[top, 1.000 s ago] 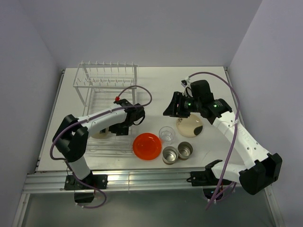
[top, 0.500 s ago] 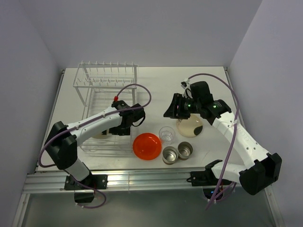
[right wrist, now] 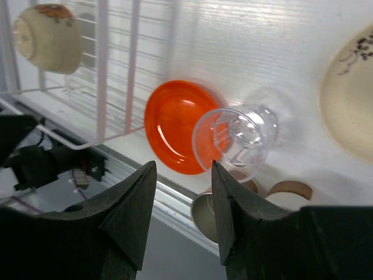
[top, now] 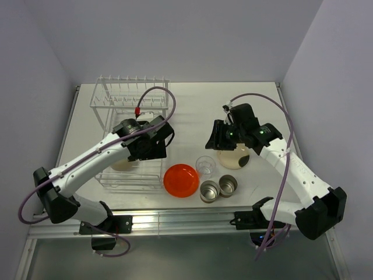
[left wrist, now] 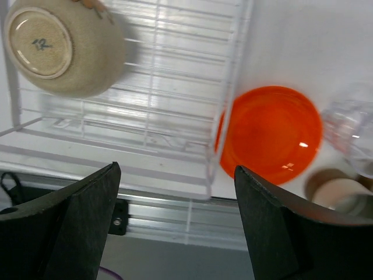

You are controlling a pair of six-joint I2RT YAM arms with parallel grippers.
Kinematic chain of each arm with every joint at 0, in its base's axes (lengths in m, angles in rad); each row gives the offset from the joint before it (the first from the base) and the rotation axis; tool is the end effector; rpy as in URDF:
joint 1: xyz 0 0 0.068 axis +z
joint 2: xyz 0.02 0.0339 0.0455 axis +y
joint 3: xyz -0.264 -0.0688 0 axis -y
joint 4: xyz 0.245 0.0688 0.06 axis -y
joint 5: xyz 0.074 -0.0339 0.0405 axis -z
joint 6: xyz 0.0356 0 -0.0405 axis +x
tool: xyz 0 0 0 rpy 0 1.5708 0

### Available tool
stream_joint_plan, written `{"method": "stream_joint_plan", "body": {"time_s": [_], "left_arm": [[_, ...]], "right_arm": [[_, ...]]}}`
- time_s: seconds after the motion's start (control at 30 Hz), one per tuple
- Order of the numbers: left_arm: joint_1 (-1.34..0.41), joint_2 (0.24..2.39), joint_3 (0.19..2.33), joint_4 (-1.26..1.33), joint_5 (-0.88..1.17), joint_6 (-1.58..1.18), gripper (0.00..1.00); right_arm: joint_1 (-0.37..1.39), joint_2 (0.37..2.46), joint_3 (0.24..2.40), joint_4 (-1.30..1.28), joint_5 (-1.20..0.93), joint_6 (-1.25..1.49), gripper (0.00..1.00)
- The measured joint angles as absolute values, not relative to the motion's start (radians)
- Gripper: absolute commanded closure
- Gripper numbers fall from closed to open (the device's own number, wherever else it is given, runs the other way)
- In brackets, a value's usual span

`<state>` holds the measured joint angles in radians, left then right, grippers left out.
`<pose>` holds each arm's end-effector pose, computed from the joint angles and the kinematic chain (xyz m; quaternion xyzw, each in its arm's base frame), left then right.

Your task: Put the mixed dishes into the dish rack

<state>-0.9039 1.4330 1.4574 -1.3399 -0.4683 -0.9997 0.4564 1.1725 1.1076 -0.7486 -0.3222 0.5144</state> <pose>0.1697 -0.1896 0.3386 -0.0757 0.9623 0.0327 0.2593 0.2105 0.1159 0.3225 -0.0327 0.9185 0.3021 0.2532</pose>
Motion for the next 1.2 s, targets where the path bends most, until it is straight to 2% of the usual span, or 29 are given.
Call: {"method": "stream_joint_plan", "body": {"time_s": [0.33,0.7,1.1,1.2], "left_arm": [[-0.907,1.279,1.533,-1.218,-0.356,-1.01,0.14],[-0.902,1.215,1.552,-1.07,-0.262,-1.024,0.13],[-0.875,1.142,1.549,-1.024,-0.214,-1.045,0.13],[-0.871,1.139,1.541,-1.016,-0.206,-1.045,0.13]], "right_arm": [[0.474,1.201,1.081,-0.873,-0.15,0.532,0.58],[0.508,1.242,1.017,-0.884,-0.113,0.542,0.6],[0.522,1.341,0.962,-0.833,-0.118,0.553,0.62],[0.532,1.371,0.962,-0.811,-0.121,0.555,0.66]]}}
